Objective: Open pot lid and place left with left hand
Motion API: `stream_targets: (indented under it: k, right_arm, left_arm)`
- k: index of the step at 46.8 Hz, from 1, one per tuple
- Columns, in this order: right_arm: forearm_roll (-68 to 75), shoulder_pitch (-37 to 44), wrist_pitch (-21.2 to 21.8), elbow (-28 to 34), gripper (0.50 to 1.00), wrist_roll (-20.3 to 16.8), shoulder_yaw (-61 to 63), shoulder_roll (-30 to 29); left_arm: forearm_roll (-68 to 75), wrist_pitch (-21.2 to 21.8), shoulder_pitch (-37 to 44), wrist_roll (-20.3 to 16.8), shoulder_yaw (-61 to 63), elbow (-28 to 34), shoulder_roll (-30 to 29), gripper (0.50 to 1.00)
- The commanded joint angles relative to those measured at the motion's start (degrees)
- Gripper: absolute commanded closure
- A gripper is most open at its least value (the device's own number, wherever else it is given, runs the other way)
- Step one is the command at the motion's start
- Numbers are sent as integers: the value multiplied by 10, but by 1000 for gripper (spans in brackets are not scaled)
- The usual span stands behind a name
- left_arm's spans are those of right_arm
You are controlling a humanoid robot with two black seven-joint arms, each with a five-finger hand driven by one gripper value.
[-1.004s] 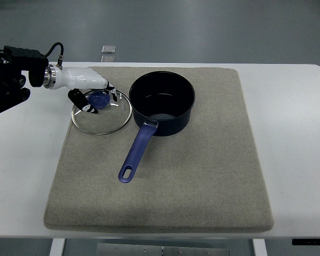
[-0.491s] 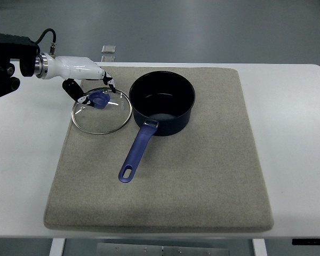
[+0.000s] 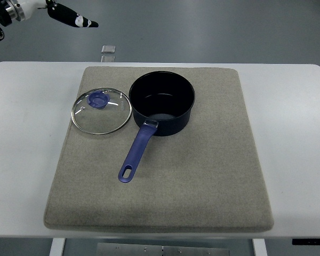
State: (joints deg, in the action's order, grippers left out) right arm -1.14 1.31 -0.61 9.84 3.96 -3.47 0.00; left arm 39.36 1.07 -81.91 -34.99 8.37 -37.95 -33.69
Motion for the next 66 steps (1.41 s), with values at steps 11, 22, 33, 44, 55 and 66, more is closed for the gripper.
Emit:
stream_targets:
  k: [11,22,33,44,55,66]
  right_arm:
    - [0,0,0,0,583,0,0,0]
    - [0,-1,0,0,583,0,0,0]
    - [0,0,0,0,583,0,0,0]
    - [0,-1,0,0,583,0,0,0]
    - [0,0,0,0,583,0,0,0]
    - [0,-1,0,0,583,0,0,0]
  left_arm:
    - [-216,-4,68,0,-48,64,67,619]
    - [-278,-12,119,0,-136,135,118,621]
    - [-384,-35,157,0,-161,170,158,619]
    - [-464,-35,194,0,-182,207,209,621]
    - [-507,-48,216,0,-237,247,230,634]
    - [-535,-71,216,0,-259,266,233,636]
